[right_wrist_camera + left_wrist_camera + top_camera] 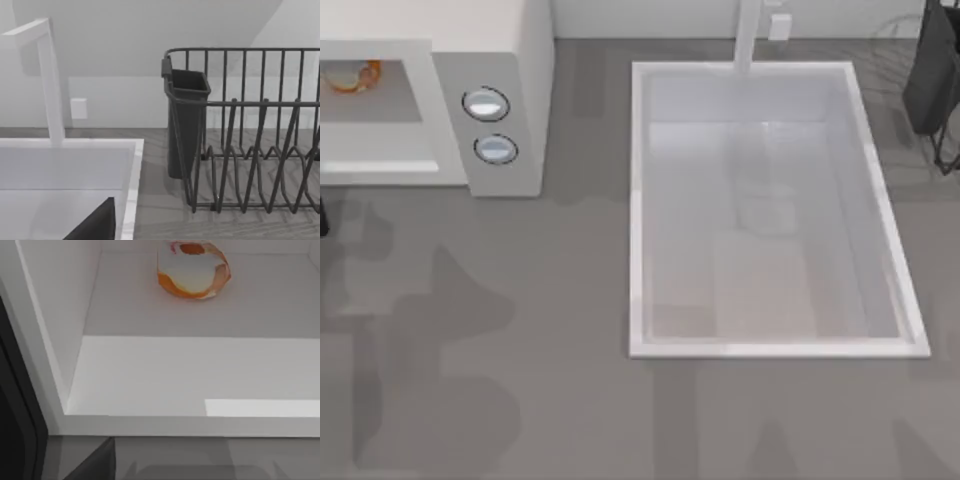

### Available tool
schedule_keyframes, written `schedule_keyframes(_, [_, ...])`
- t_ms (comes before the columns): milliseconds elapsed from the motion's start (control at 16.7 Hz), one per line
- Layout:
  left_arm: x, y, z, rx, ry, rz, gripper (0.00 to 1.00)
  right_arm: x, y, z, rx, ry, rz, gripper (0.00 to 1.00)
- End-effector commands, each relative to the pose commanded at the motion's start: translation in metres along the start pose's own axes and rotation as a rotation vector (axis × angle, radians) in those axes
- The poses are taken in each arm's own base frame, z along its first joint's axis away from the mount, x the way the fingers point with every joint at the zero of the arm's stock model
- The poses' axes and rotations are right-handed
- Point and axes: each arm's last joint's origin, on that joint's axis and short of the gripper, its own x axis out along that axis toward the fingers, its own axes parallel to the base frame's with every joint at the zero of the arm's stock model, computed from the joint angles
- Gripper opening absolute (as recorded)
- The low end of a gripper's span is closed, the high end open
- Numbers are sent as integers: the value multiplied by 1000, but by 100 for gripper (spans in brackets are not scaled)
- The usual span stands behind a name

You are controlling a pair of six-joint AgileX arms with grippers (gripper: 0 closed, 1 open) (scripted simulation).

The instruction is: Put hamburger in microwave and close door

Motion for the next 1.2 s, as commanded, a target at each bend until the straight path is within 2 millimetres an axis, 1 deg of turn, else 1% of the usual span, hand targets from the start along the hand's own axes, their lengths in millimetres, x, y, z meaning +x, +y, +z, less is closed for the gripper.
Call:
schedule_keyframes(180, [-13, -2, 23, 4, -10, 1, 100, 0, 0, 0, 0, 0, 0, 100])
schedule_keyframes(300, [-17, -2, 30, 6, -17, 2, 100, 0, 0, 0, 0, 0, 0, 100])
schedule_keyframes(600, [-17, -2, 29, 5, -15, 2, 100, 0, 0, 0, 0, 0, 0, 100])
schedule_keyframes(780, [-28, -10, 29, 6, -18, 4, 100, 0, 0, 0, 0, 0, 0, 100])
schedule_keyframes(960, [-54, -26, 32, 14, -50, 9, 100, 0, 0, 0, 0, 0, 0, 100])
schedule_keyframes(1080, [-79, -39, 33, 25, -98, 14, 100, 0, 0, 0, 0, 0, 0, 100])
schedule_keyframes(1200, [-108, -52, 32, 38, -177, 19, 100, 0, 0, 0, 0, 0, 0, 100])
